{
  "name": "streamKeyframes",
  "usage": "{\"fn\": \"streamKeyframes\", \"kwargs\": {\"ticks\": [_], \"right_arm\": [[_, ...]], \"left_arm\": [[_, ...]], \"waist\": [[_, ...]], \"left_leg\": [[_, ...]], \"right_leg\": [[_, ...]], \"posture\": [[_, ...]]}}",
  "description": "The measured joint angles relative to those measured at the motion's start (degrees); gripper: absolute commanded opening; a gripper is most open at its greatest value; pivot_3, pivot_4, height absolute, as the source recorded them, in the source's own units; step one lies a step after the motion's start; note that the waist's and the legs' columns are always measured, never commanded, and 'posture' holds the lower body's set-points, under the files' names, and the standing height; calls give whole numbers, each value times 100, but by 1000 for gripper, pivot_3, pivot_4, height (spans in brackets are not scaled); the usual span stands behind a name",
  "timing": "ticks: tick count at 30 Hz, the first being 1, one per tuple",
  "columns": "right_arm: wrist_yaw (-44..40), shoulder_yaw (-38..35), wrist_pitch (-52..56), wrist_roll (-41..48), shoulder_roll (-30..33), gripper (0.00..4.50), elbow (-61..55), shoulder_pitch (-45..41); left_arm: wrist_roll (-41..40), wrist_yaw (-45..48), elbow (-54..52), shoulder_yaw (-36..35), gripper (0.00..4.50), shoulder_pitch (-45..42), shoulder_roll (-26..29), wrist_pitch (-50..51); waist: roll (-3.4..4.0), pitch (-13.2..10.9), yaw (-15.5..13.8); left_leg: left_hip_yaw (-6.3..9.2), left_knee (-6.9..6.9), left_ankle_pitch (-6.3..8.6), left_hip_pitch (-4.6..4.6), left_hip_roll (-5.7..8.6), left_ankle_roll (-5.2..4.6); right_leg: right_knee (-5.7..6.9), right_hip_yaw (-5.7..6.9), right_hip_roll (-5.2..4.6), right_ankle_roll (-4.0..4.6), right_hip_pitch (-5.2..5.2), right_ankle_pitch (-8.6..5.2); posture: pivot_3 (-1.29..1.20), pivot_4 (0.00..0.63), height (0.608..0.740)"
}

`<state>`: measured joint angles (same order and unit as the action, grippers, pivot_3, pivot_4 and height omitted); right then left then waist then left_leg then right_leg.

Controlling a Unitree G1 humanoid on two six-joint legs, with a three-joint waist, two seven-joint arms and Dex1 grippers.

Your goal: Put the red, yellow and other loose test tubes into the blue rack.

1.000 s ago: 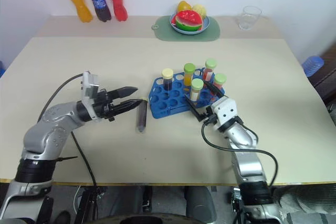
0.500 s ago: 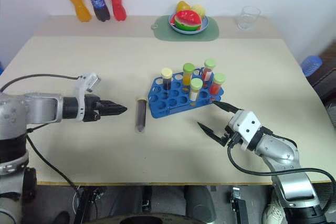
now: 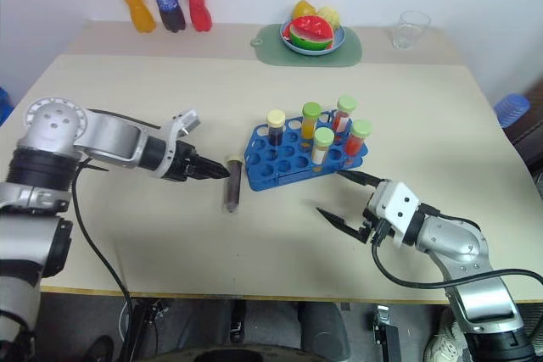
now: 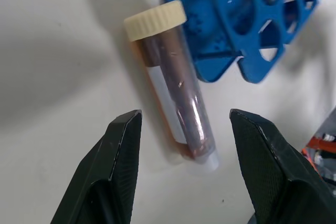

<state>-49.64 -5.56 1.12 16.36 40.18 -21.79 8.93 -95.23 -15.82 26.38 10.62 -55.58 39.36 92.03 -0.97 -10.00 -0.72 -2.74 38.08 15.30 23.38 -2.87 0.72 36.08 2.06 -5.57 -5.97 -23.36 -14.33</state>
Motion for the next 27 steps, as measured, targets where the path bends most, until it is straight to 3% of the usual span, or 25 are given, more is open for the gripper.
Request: {"fn": "streamKeyframes", "kwargs": {"ticks": [6, 16, 27], "right_arm": [[-264, -37, 188, 216, 191, 4198, -489, 552], [-569, -469, 318, 481, 478, 4198, -737, 985], [-411, -830, 377, 517, 417, 4198, -1015, 1242]], "left_arm": [[-433, -764, 893, 239, 2736, -529, -324, 1], [-457, -1387, 1547, 630, 2736, -924, -742, 5], [774, -2034, 2364, 150, 2736, -1472, -1561, 16]], "waist": [[-6, -3, -3], [-16, -9, 1], [-20, -9, -19]], "left_leg": [[0, 2, -2, 0, 3, 4], [0, 1, -3, 0, 4, 5], [3, 4, -9, -1, 11, 16]], "right_leg": [[-2, 0, 0, 1, 2, -1], [-3, 0, 0, 11, 1, -6], [-11, 0, -2, 19, 14, -10]], "posture": [[0, 150, 740], [0, 150, 740], [0, 150, 740]]}}
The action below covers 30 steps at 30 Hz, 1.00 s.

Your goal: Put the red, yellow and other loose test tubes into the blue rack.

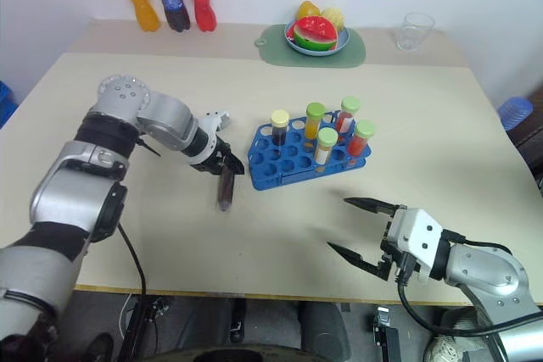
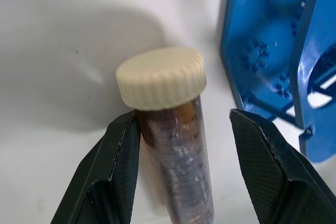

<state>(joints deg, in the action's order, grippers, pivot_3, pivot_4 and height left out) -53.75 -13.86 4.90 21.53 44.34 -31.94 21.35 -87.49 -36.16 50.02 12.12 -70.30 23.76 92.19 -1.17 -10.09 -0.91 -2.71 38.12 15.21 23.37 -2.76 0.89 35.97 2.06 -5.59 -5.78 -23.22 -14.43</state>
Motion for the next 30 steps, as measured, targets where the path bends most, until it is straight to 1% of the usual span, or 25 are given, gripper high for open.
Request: {"fn": "streamKeyframes", "kwargs": {"ticks": [4, 5, 7, 9, 10, 17, 20, 23, 25, 26, 27, 28, 29, 30], "right_arm": [[95, -6, 69, -2, -30, 4198, -158, 83], [109, -7, 80, -2, -38, 4230, -192, 125], [148, -12, 103, -2, -44, 4239, -211, 172], [181, -21, 113, -2, -45, 4239, -217, 174], [194, -24, 117, -2, -45, 4239, -223, 174], [219, -33, 119, -5, -44, 4239, -228, 210], [208, -35, 119, -4, -38, 4239, -222, 138], [164, -37, 130, -3, -24, 4239, -159, 6], [148, -11, 152, -4, -21, 4239, -100, -71], [148, 13, 167, -4, -27, 4239, -70, -147], [149, 36, 178, -8, -27, 4239, -32, -226], [156, 45, 182, -10, -38, 4239, -12, -250], [155, 65, 183, -14, -41, 4239, 24, -260], [158, 109, 183, -20, -53, 4239, 55, -300]], "left_arm": [[492, 24, 246, -175, 2736, -186, -278, 1], [572, 39, 283, -178, 2481, -221, -326, 1], [758, 61, 382, -201, 1837, -283, -408, 1], [882, 119, 517, -286, 928, -300, -452, -21], [951, 170, 632, -330, 785, -345, -484, -30], [1322, 462, 1129, -440, 780, -613, -535, -24], [1031, 743, 937, -181, 780, -475, -272, -19], [260, 1192, -99, 179, 780, 186, 461, -15], [-166, 1624, -1300, 197, 780, 815, 1048, -24], [-381, 1994, -1778, 332, 780, 1011, 1415, -15], [-382, 2615, -2421, 362, 780, 1272, 1774, -105], [-183, 3399, -3140, 261, 780, 1556, 2018, -333], [46, 4085, -3662, 101, 780, 1751, 2078, -579], [162, 4647, -3947, -119, 780, 1886, 2028, -790]], "waist": [[2, 4, -41], [2, 6, -61], [5, 8, -95], [5, 8, -122], [4, 8, -140], [4, 8, -124], [3, 6, -93], [-1, -2, 25], [-3, -14, 75], [-11, -24, 92], [-10, -26, 111], [-4, -28, 122], [-1, -30, 67], [-1, -30, 9]], "left_leg": [[6, 2, -2, -1, 5, 4], [6, 2, -2, -2, 5, 5], [6, 2, -2, -2, 5, 5], [6, 2, -2, -1, 5, 5], [7, 2, -2, 1, 5, 5], [6, 0, -2, 3, 5, 5], [5, -2, -2, 3, 4, 5], [7, -10, -8, 4, 0, 17], [8, -17, -15, 4, -4, 29], [8, -19, -19, 6, -7, 36], [6, -24, -24, 6, -6, 45], [5, -23, -27, 5, -6, 50], [4, -23, -27, 6, -3, 49], [3, -21, -26, 7, -3, 48]], "right_leg": [[-2, 0, 0, 0, 8, 0], [-3, 0, 0, 1, 9, 0], [-8, 0, 0, 1, 11, 0], [-10, 0, 0, 1, 11, 0], [-12, 1, 0, 1, 11, -1], [-23, 2, 0, 0, 12, 0], [-20, 1, 0, -1, 7, 1], [0, 0, 0, -4, -7, 2], [13, -1, 0, -4, -18, 2], [16, -1, 2, -3, -23, 2], [15, -1, 2, 1, -26, 1], [14, -1, 1, 2, -23, 0], [10, 0, 0, 6, -19, -2], [4, 0, -1, 8, -16, -2]], "posture": [[0, 150, 740], [0, 150, 740], [0, 150, 740], [0, 150, 740], [0, 150, 740], [0, 150, 740], [0, 150, 740], [0, 150, 740], [0, 150, 740], [0, 150, 740], [0, 150, 740], [0, 150, 740], [0, 150, 740], [0, 150, 740]]}}
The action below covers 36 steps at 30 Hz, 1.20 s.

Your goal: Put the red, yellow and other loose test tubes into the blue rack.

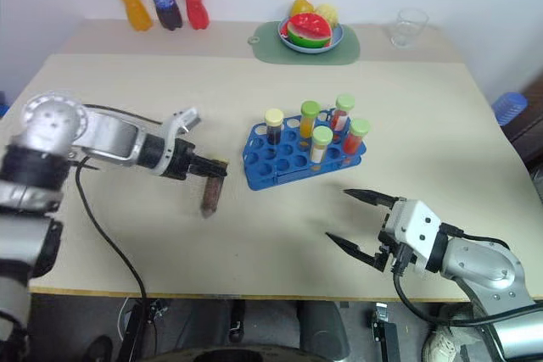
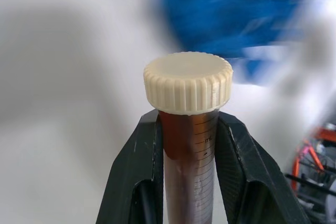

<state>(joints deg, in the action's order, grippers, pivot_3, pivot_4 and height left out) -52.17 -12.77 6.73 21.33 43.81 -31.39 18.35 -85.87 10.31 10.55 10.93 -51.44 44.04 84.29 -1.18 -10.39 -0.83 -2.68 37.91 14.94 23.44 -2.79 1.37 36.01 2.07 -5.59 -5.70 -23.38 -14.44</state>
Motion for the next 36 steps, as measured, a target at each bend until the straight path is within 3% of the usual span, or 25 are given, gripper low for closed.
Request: {"fn": "streamKeyframes", "kwargs": {"ticks": [3, 7, 10, 16, 28, 36], "right_arm": [[55, 140, -20, -38, -122, 4239, 21, -151], [154, 219, -36, -108, -240, 4239, 82, -108], [268, 213, -42, -174, -274, 4239, 89, -118], [523, 152, -80, -257, -440, 4239, 67, 104], [1134, 22, -128, -440, -923, 4239, -255, 765], [1397, -553, -332, -434, -1390, 4239, -475, 1911]], "left_arm": [[479, 1471, -84, -619, 780, 73, 13, -855], [2424, 3088, -1202, -612, 780, 574, 252, -3127], [3311, 3518, -1391, -503, 780, 908, -399, -4273], [3815, 4750, -1267, -486, 780, 948, -1277, -5335], [5553, 5347, 360, -229, 780, 1109, -2674, -7390], [6277, 5299, 878, -55, 780, 1174, -3128, -8059]], "waist": [[-4, -2, -6], [15, 8, 7], [6, 3, -45], [0, -1, -123], [4, 2, -139], [6, 3, -133]], "left_leg": [[1, 11, 0, 4, 0, -1], [-7, 2, 2, 3, 0, -3], [-7, 9, 2, 10, 0, -6], [-9, 14, 8, 14, -1, -16], [-8, 22, 11, 12, 0, -24], [-6, 21, 12, 11, -1, -25]], "right_leg": [[-5, 2, 0, 7, 2, 4], [-23, -6, 0, 7, 7, 4], [-26, -5, 0, 6, 7, 5], [-25, -5, 2, 2, 3, 5], [-20, -5, 3, 1, 6, 5], [-18, -5, 3, 0, 6, 4]], "posture": [[0, 150, 740], [0, 150, 740], [0, 150, 740], [0, 150, 740], [0, 150, 740], [0, 150, 740]]}}
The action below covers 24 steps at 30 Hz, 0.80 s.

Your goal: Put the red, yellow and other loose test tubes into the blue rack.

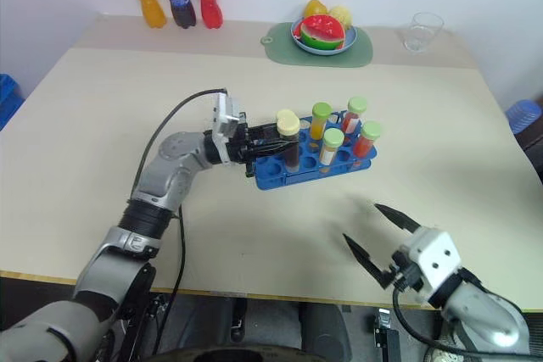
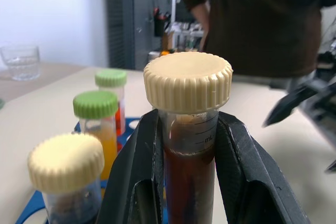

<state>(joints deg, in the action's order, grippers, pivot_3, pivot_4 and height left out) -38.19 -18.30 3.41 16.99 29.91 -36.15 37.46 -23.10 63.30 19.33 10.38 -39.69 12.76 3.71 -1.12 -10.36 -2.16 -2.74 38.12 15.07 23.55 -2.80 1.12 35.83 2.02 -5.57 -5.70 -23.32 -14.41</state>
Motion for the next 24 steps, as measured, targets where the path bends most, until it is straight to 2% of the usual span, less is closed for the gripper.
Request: {"fn": "streamKeyframes", "kwargs": {"ticks": [5, 13, 19, 24], "right_arm": [[113, -144, -43, -1, -173, 4239, -198, 272], [188, -146, -42, -1, -184, 4239, -355, 248], [200, -97, -41, -30, -186, 4239, -352, 31], [267, -18, 17, -45, -179, 4239, -236, -403]], "left_arm": [[380, 14, 275, 12, 780, -27, -12, -494], [743, 81, 664, 55, 780, -28, -112, -689], [557, 111, 501, -46, 3774, 0, -237, -292], [366, -85, -286, -184, 3774, 103, -115, 103]], "waist": [[9, 6, 4], [8, 6, -1], [8, 5, -2], [10, 6, 21]], "left_leg": [[1, 0, 0, -7, -2, 0], [1, -1, 4, -4, -2, -6], [1, 0, 4, -3, -2, -6], [1, 0, 4, -5, -2, -6]], "right_leg": [[4, -1, 0, 2, 3, 0], [3, 0, 0, 2, -1, -1], [3, 0, 0, 2, 0, -1], [6, -1, 0, 2, 0, 0]], "posture": [[0, 150, 740], [0, 150, 740], [0, 150, 740], [0, 150, 740]]}}
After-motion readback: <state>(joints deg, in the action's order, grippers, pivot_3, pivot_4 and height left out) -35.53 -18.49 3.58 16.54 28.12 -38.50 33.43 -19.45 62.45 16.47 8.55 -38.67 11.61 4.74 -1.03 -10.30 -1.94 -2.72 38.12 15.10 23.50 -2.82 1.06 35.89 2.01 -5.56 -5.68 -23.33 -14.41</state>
